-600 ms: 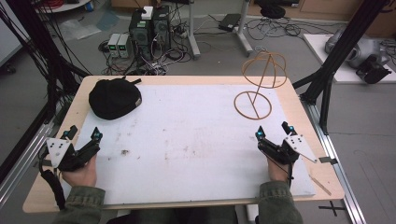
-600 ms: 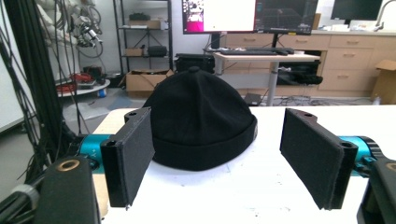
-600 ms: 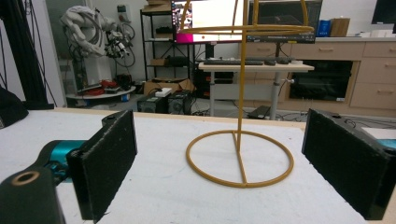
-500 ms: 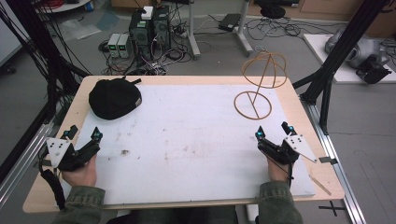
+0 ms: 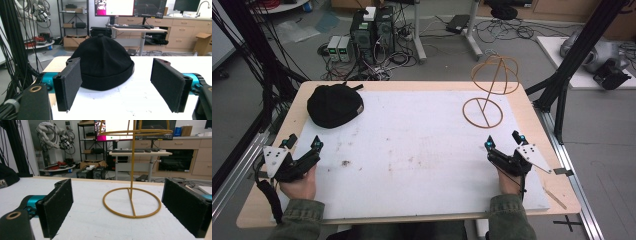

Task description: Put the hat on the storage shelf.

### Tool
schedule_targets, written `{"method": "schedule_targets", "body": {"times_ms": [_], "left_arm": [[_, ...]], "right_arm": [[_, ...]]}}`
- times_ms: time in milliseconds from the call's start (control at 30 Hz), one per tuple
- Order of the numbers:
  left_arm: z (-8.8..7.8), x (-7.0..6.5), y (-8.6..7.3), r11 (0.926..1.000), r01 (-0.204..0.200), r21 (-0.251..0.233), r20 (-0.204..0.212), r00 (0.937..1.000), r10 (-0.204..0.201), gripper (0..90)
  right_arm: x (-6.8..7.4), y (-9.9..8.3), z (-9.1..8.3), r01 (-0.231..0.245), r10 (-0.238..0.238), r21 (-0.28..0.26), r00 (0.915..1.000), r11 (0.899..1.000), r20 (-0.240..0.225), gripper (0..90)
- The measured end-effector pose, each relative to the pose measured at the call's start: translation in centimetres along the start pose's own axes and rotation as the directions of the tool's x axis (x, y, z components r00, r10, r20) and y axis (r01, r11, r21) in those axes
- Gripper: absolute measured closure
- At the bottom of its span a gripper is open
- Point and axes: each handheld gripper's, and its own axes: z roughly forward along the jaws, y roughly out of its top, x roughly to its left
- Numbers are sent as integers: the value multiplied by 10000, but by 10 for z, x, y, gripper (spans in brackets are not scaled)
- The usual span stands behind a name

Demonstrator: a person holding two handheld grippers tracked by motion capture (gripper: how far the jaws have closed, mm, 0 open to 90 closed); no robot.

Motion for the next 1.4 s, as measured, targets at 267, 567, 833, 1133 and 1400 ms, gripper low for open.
{"method": "schedule_targets", "body": {"times_ms": [267,567,833,1133,1400], "left_arm": [[7,-5,5,9999,-9,140,293,9996,5,237],[19,-14,30,9991,-311,-291,481,9983,325,223],[47,-21,65,9961,-628,-614,309,9974,648,216],[65,-11,79,9986,-437,-294,-43,9990,436,190],[84,-5,79,9995,-252,181,-117,9996,254,182]], "right_arm": [[2,-1,1,-152,154,136,9998,9998,-124,94],[4,-1,3,-39,42,171,9998,9998,-173,95],[5,-1,2,-18,22,220,9998,9998,-205,95],[4,-1,1,77,-73,236,9999,9997,-157,95],[3,-1,2,-136,138,322,9999,9994,-57,95]]}}
